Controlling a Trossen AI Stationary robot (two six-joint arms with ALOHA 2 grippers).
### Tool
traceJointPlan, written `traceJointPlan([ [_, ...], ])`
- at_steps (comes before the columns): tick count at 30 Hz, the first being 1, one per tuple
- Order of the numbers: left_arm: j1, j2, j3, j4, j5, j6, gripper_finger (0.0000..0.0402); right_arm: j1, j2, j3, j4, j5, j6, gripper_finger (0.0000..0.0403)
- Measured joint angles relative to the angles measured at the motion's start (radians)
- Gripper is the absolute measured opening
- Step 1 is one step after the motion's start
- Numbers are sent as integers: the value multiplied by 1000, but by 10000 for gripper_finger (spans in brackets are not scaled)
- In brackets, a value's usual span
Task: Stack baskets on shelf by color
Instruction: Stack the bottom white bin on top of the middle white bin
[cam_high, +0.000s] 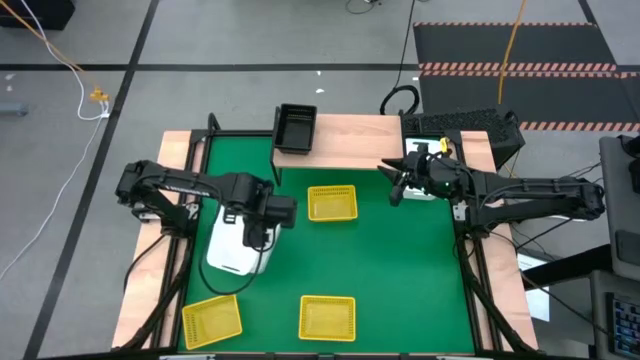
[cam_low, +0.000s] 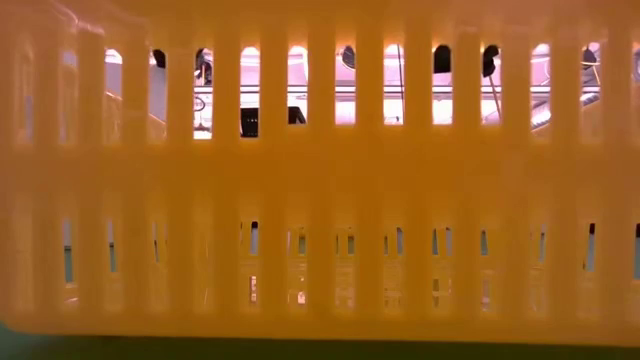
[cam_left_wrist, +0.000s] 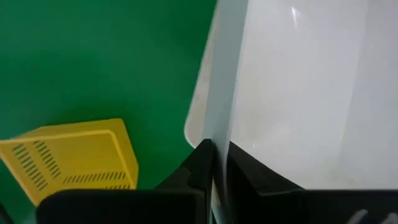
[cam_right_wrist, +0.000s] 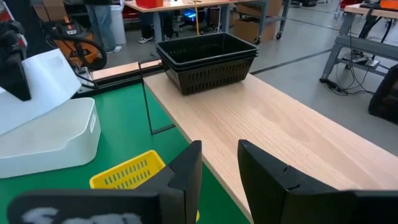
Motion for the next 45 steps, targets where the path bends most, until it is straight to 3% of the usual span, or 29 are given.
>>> traceJointPlan([
  [11, 0, 0, 0, 25, 69, -188, 31, 0, 0, 0, -1, 0, 17, 100],
  [23, -1, 0, 0, 36, 72, -269, 36, 0, 0, 0, -1, 0, 17, 100],
  [30, -6, 1, -80, 80, 62, -362, 117, 0, 0, 0, -1, 0, 17, 100],
  [36, -7, 1, -117, 50, -26, -371, 183, 0, 0, 0, -1, 0, 14, 100],
  [41, -15, -9, -117, 31, -189, -482, 201, 0, 0, 0, -1, 0, 16, 100],
  [45, -13, -45, -103, 6, -209, -653, 202, 0, 0, 0, -1, 0, 17, 100],
])
